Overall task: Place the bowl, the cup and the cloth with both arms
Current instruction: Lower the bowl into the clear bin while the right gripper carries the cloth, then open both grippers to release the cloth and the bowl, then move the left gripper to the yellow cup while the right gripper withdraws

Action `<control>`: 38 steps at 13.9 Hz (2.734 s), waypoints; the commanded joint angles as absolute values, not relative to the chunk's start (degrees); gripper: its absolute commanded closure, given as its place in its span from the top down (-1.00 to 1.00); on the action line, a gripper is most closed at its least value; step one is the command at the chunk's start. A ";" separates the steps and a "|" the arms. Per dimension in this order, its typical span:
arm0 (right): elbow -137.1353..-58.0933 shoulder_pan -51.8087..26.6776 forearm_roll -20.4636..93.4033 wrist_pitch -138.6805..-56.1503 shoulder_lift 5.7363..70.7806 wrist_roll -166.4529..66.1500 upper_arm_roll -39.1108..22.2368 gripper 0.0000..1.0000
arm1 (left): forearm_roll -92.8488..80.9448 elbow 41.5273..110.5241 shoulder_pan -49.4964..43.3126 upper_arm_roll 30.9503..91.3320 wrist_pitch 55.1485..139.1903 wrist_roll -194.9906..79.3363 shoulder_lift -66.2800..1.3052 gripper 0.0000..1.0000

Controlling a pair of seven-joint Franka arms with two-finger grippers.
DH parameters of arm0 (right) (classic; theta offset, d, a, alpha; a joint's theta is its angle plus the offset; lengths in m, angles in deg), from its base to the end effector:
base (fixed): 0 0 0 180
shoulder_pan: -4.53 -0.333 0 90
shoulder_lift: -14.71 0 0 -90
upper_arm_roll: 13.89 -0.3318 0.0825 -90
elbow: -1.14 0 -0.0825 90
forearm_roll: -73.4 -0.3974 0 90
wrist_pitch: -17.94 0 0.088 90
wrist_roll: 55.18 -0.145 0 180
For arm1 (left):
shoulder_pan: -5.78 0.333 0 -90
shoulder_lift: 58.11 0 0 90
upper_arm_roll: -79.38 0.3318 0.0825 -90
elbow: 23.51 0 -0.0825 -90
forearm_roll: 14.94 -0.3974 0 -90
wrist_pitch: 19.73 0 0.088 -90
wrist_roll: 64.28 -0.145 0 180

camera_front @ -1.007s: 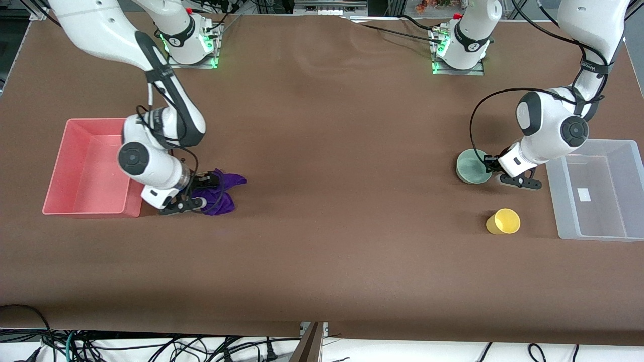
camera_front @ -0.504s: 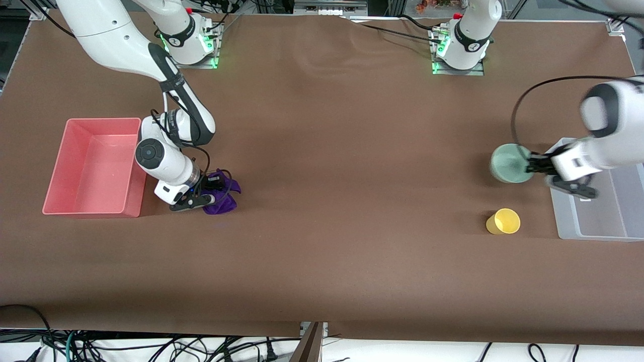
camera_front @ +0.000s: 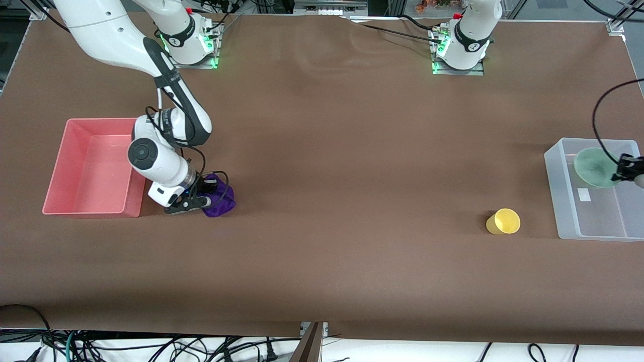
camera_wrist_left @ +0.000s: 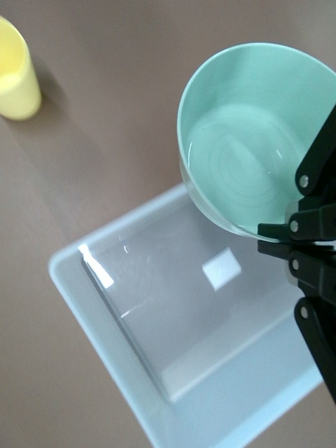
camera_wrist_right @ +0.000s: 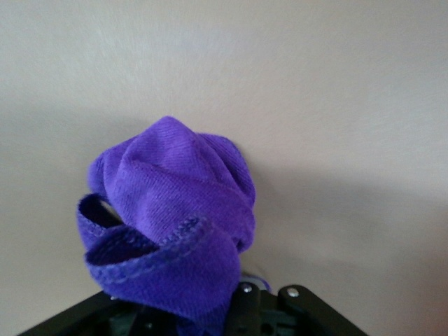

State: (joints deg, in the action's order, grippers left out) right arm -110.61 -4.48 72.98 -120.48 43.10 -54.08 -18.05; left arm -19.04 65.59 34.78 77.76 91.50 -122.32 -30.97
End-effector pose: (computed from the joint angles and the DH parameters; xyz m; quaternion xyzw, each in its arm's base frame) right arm 0.6156 0.1438 0.1867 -0.9928 -0.1173 0.0164 0.0181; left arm 0.6108 0.3271 0.3371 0.9596 -0.2767 -0.0498 0.0103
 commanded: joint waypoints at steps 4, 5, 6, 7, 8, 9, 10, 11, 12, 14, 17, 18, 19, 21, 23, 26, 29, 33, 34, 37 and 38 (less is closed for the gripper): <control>-91.44 -2.23 73.05 -84.42 37.30 -40.90 -10.49 -1.00 | -19.87 55.15 39.70 77.01 99.60 -130.71 -16.02 -1.00; -89.14 -2.23 73.05 -80.71 37.21 -37.03 -7.76 -1.00 | -19.69 55.15 40.49 77.01 100.15 -131.16 -14.79 -1.00; -87.73 -2.23 73.14 -78.24 37.03 -33.42 -4.95 -1.00 | -19.78 55.15 41.37 77.01 100.24 -131.16 -14.17 -1.00; -87.71 -2.23 73.14 -76.82 36.94 -29.47 -2.22 -1.00 | -19.60 55.24 41.64 77.01 100.24 -131.16 -13.82 -1.00; -88.15 -2.15 73.14 -76.28 36.94 -25.17 0.85 -1.00 | -19.60 55.33 41.82 77.01 100.15 -131.08 -13.55 -0.77; -89.11 -2.15 73.14 -76.36 37.12 -21.91 3.49 -1.00 | -19.60 55.41 41.82 77.01 99.98 -130.90 -13.46 0.09; -90.60 -2.15 73.05 -76.97 37.29 -19.26 5.78 -1.00 | -19.52 55.59 41.82 76.83 99.63 -130.90 -13.63 0.69; -91.92 -2.15 72.88 -77.85 37.73 -17.15 7.80 -1.00 | -19.43 55.50 41.82 76.66 99.10 -130.90 -14.07 1.00; -93.59 -2.15 72.88 -79.77 38.26 -15.91 8.78 -1.00 | -19.51 54.98 41.56 76.31 97.44 -130.90 -14.86 1.00; -98.15 -2.06 72.96 -85.82 39.22 -13.36 10.54 -1.00 | -19.51 54.62 39.81 75.87 93.05 -130.29 -18.80 1.00; -100.90 -1.80 72.18 -90.07 40.72 -11.77 11.16 0.92 | -19.51 54.62 34.81 73.59 88.56 -128.45 -23.47 1.00; -100.55 -1.80 71.91 -89.73 40.63 -11.94 11.16 1.00 | -19.51 54.62 32.61 72.62 87.25 -126.44 -24.18 1.00; -99.85 -1.88 71.13 -89.20 40.20 -12.38 11.16 1.00 | -19.51 54.62 29.98 71.57 85.93 -123.11 -24.27 1.00; -95.65 -2.06 65.35 -85.62 39.14 -12.64 10.64 1.00 | -19.51 55.15 24.62 70.94 85.21 -112.41 -23.92 1.00; -88.63 -2.50 64.26 -78.95 39.14 -13.17 8.80 1.00 | -19.43 54.98 21.00 70.85 86.43 -102.91 -21.21 0.99; -84.29 -2.59 65.23 -73.48 36.08 -25.59 1.35 1.00 | -19.69 55.94 18.44 70.85 89.69 -98.38 -18.57 0.96; -83.76 -2.50 69.17 -70.57 29.76 -39.24 -8.23 1.00 | -19.52 56.12 18.96 70.94 93.19 -98.29 -15.14 0.64; -82.09 -1.89 71.65 -71.87 22.45 -40.86 -9.23 1.00 | -14.52 56.12 19.93 71.03 93.83 -97.15 -12.32 -1.00; -81.74 -1.80 71.56 -72.32 22.01 -40.42 -8.27 1.00 | -14.59 56.12 20.02 71.03 93.82 -97.24 -12.32 -1.00; -81.74 -1.71 73.13 -71.71 20.07 -40.42 -6.68 1.00 | -14.59 55.77 20.20 71.03 93.48 -97.59 -12.84 -1.00; -81.74 -1.79 76.19 -70.84 20.07 -40.50 -7.29 1.00 | -15.11 55.24 20.28 71.03 92.78 -97.68 -13.54 -1.00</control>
